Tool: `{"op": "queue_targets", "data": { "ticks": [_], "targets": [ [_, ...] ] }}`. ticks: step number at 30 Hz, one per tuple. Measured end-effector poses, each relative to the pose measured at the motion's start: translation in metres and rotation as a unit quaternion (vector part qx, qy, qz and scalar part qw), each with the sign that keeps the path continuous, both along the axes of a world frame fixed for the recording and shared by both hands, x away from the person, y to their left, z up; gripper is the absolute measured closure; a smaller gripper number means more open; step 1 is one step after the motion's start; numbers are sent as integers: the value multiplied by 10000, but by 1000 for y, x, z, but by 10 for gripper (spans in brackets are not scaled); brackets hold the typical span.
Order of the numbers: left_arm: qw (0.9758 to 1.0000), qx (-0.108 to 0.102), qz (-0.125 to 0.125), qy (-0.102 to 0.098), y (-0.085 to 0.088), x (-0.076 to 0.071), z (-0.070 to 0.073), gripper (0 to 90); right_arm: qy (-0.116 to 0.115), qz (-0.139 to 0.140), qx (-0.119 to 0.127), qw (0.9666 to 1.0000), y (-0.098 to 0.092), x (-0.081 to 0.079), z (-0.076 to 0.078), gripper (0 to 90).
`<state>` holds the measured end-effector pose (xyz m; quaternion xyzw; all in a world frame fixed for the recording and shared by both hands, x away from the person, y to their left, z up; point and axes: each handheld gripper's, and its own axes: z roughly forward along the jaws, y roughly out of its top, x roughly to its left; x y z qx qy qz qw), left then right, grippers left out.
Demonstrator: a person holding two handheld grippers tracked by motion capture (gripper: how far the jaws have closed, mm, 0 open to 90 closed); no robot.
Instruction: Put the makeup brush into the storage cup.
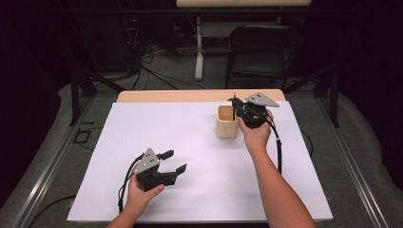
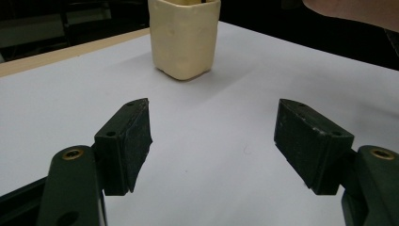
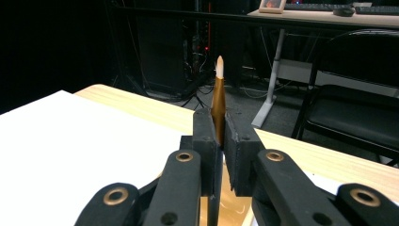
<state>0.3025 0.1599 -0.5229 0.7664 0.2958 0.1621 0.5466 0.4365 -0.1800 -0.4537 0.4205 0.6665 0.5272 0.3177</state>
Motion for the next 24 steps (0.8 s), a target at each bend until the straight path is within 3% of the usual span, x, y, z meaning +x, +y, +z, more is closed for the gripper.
{"op": "queue_targets", "data": {
  "ticks": [11,24],
  "targets": [
    [10000,-2,2,0,0,0,0,280,17,25,-121,9999,4,-1,-6,837],
    [10000,-16,13,4,1,0,0,280,100,-82,-57,9999,0,-1,-19,837]
  ]
}}
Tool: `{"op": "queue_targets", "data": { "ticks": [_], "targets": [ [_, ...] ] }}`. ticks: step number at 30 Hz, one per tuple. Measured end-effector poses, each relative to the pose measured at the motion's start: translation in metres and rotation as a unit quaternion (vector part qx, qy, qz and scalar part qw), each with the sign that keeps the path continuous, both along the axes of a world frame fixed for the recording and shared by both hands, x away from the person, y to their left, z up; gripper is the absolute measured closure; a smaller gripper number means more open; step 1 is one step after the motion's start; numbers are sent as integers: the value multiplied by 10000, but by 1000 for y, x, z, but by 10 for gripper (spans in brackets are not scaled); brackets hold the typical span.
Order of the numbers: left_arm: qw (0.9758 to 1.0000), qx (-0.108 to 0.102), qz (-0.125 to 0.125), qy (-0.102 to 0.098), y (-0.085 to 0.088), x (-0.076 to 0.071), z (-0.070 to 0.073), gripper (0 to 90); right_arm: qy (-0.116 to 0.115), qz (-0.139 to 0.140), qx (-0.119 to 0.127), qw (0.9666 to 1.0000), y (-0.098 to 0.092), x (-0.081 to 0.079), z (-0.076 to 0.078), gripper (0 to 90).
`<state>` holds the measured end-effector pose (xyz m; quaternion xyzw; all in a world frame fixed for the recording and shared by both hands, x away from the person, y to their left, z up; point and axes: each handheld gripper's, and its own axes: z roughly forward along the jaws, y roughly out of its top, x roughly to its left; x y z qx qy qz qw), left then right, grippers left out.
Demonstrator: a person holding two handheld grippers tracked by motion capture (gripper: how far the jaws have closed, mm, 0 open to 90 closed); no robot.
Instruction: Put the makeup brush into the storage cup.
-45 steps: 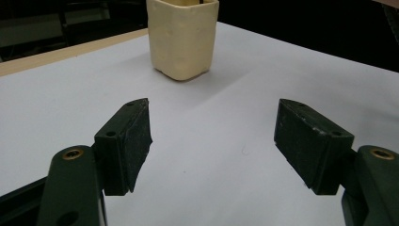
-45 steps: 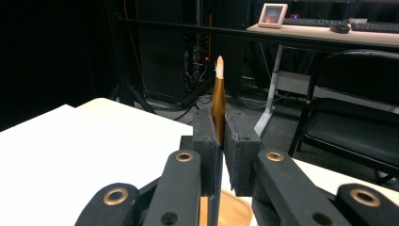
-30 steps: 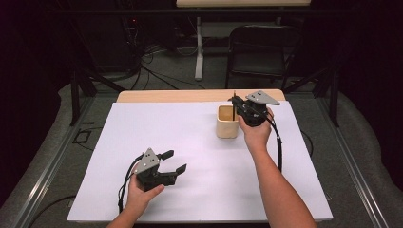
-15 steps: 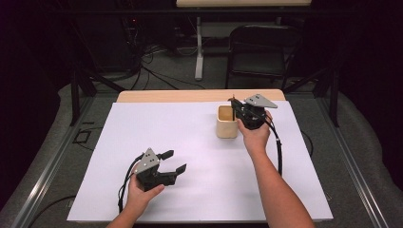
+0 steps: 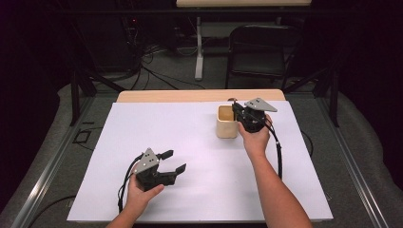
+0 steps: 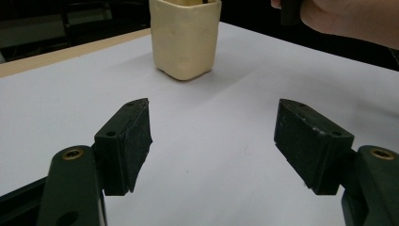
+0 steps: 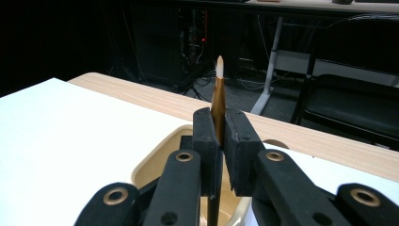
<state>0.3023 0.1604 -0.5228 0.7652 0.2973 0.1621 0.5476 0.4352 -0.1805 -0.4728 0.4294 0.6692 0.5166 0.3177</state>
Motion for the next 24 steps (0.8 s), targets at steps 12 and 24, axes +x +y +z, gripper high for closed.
{"op": "queue_targets", "data": {
  "ticks": [12,24],
  "targets": [
    [10000,-9,6,-5,0,0,0,280,70,-29,-9,10000,-1,-2,-9,837],
    [10000,12,-3,-7,0,0,0,280,73,4,-168,9998,1,-4,-15,837]
  ]
}}
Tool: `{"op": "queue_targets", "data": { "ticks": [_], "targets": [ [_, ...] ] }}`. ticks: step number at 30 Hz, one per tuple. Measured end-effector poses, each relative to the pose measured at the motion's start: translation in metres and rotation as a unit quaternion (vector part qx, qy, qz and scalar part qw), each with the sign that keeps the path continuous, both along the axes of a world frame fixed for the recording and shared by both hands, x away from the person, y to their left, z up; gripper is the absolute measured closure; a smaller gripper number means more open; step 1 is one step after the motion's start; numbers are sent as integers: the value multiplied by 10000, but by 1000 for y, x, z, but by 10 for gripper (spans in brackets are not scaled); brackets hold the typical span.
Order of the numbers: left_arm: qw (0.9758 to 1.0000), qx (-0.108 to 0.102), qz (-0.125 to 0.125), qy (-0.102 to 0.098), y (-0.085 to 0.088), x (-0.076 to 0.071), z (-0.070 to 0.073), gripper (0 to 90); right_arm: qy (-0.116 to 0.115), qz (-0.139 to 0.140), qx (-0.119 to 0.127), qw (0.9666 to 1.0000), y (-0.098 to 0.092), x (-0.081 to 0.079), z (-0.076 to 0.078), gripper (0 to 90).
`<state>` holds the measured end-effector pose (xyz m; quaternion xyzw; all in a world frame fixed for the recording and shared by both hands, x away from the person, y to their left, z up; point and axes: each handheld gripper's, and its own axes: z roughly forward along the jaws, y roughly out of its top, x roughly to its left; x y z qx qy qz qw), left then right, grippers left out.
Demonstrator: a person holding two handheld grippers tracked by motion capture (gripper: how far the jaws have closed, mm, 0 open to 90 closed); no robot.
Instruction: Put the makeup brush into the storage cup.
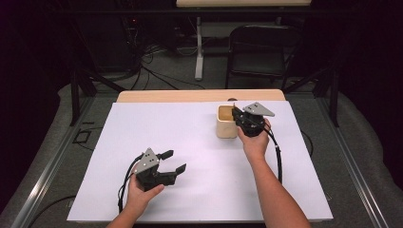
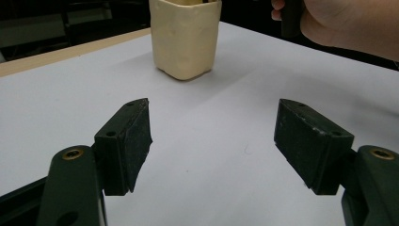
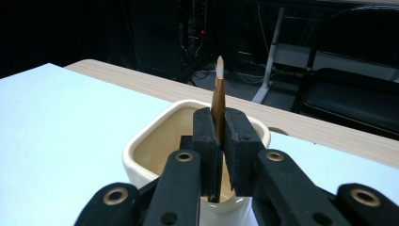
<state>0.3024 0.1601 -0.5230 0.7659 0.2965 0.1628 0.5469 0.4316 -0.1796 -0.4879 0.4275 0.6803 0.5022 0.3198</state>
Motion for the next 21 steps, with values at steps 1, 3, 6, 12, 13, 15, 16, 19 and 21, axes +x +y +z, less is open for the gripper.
{"op": "queue_targets", "data": {
  "ticks": [1,3,6,12,13,15,16,19,21],
  "targets": [
    [10000,-1,-6,-3,0,0,0,280,-3,8,0,10000,0,0,0,837],
    [10000,8,-9,-2,0,0,0,280,11,4,7,10000,1,0,0,836],
    [10000,-2,-1,0,0,0,0,280,38,15,-37,10000,1,0,-1,835],
    [10000,4,51,-19,0,0,0,280,61,14,-72,10000,2,0,-4,833],
    [10000,4,54,-19,0,0,0,280,88,-6,-57,9999,2,0,-5,832],
    [10000,1,54,-16,0,0,0,280,135,-34,-51,9999,1,0,-7,829],
    [10000,-10,12,-8,0,0,0,280,139,-43,-47,9999,0,0,-7,824],
    [10000,-2,5,-2,0,0,0,280,158,-48,-3,9999,-2,-1,-9,799],
    [10000,-1,2,-1,0,0,0,280,180,-43,-13,9998,-4,-2,-10,767]
  ]
}}
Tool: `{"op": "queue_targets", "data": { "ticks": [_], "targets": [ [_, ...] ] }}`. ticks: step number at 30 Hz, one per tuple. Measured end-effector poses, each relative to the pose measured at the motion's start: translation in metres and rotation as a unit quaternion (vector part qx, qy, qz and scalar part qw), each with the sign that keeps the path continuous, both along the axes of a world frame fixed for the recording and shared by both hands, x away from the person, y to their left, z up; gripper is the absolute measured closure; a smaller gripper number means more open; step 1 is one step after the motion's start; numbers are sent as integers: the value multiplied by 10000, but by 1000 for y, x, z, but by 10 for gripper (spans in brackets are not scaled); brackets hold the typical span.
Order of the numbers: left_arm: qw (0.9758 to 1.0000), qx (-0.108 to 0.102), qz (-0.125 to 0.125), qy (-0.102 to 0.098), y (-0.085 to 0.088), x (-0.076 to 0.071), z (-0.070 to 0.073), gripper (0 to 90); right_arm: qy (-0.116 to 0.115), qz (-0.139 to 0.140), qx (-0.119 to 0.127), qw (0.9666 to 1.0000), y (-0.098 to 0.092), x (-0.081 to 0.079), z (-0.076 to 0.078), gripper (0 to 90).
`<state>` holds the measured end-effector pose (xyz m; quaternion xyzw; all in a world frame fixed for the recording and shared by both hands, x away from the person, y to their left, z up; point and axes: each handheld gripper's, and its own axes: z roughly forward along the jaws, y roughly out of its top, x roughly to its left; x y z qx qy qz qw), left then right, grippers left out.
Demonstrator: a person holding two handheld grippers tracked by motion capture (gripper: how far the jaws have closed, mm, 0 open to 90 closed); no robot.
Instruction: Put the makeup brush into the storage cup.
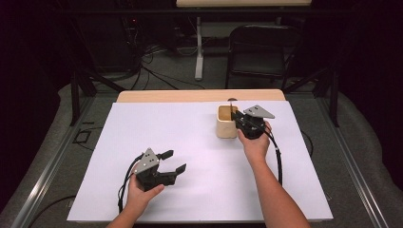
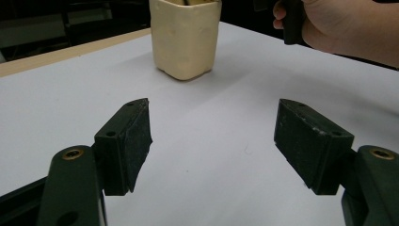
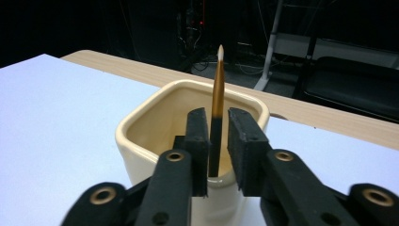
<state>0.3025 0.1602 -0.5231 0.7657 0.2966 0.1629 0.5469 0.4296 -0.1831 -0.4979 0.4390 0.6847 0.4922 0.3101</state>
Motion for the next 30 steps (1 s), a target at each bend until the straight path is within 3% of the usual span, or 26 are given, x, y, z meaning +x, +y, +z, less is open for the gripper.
{"op": "queue_targets", "data": {
  "ticks": [3,16,30],
  "targets": [
    [10000,14,6,0,0,0,0,280,10,-68,111,9999,-2,-1,0,679],
    [10000,10,-1,14,0,0,0,280,110,-239,89,9996,-1,1,0,404],
    [10000,-9,43,3,1,1,0,280,148,-208,145,9996,1,1,3,351]
  ]
}}
